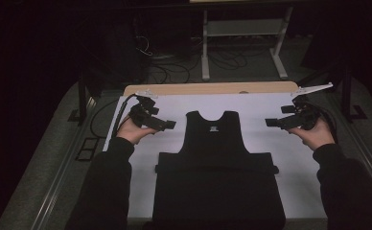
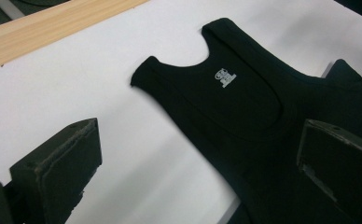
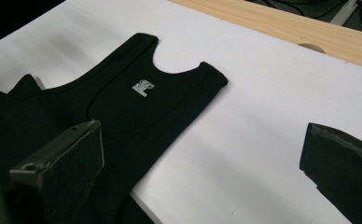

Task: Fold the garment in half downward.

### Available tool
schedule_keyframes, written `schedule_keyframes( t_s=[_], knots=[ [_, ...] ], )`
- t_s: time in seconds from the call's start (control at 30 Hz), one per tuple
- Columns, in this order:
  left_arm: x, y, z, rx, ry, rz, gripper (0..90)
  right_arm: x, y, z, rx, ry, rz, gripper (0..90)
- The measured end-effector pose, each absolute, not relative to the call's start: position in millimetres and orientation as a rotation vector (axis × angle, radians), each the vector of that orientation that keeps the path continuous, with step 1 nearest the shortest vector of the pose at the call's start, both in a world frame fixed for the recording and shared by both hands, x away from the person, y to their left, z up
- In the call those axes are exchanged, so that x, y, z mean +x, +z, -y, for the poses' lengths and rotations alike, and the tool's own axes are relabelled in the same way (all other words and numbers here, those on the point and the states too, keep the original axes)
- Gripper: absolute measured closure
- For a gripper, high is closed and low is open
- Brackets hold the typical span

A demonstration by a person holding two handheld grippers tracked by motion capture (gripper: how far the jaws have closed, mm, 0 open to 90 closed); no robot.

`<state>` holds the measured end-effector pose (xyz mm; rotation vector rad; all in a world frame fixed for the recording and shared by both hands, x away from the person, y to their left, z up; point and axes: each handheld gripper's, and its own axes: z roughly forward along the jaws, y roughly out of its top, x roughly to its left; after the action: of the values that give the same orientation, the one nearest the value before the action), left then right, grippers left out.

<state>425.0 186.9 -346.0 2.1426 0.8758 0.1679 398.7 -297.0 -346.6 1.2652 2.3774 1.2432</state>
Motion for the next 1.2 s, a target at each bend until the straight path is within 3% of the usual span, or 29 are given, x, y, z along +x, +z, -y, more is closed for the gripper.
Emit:
schedule_keyframes(
  t_s=[0.67,1.2],
  knots=[
    [449.4,-359.2,-182.1,2.067,0.159,-0.922,0.0,425.0,-349.0,294.8,1.261,1.285,-2.358,0.0],
    [470.4,-374.4,-165.3,2.082,0.155,-0.934,0.0,455.9,-358.8,268.3,1.246,1.244,-2.409,0.0]
  ],
)
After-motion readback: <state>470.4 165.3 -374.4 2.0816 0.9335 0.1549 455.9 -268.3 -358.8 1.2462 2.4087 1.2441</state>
